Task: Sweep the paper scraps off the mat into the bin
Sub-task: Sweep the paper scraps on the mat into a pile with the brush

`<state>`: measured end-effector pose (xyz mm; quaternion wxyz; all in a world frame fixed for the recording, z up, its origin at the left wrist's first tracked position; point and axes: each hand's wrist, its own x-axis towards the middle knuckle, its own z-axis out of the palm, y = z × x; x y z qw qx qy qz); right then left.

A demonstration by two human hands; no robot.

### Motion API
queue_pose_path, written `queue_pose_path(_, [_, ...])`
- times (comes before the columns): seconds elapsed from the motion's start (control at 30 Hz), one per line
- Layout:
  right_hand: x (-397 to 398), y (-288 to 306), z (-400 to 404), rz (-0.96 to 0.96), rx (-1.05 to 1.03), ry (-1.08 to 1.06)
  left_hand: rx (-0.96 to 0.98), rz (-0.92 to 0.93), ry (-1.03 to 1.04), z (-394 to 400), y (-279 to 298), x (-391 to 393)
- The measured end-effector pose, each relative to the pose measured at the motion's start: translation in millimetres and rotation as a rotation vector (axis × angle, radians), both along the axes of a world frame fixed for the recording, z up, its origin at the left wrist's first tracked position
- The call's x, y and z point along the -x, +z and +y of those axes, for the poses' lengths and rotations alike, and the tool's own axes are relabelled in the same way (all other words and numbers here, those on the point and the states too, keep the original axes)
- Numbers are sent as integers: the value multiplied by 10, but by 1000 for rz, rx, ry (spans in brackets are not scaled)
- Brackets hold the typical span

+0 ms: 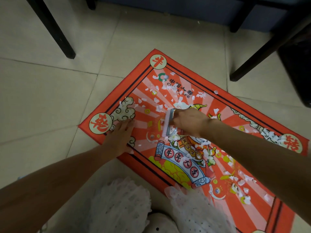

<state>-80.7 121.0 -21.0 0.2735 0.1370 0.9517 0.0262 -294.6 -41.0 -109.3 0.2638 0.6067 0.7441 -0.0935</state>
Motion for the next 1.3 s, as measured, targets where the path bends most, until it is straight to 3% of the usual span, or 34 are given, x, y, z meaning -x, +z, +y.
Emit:
queue_pose_path(0.2, [122, -48, -192, 208, 161, 58, 6, -21, -11, -13, -8, 43])
queue_pose_path(0.4, [483, -303, -574, 227, 205, 82, -52, -53, 28, -49, -37, 151])
queue_pose_path(0.57, [564, -470, -693, 148, 120, 146, -56, -23, -7, -56, -44, 170])
queue_pose_path(0.93, [69, -106, -176, -33, -1, 76, -4, 23, -106, 32, 26, 108])
queue_pose_path(1.1, [-68, -37, -80, 118, 74, 14, 26, 12, -154, 42, 68, 111])
queue_pose_path(1.3, [399, -239, -634, 280, 218, 26, 26, 31, -102, -36, 75, 314])
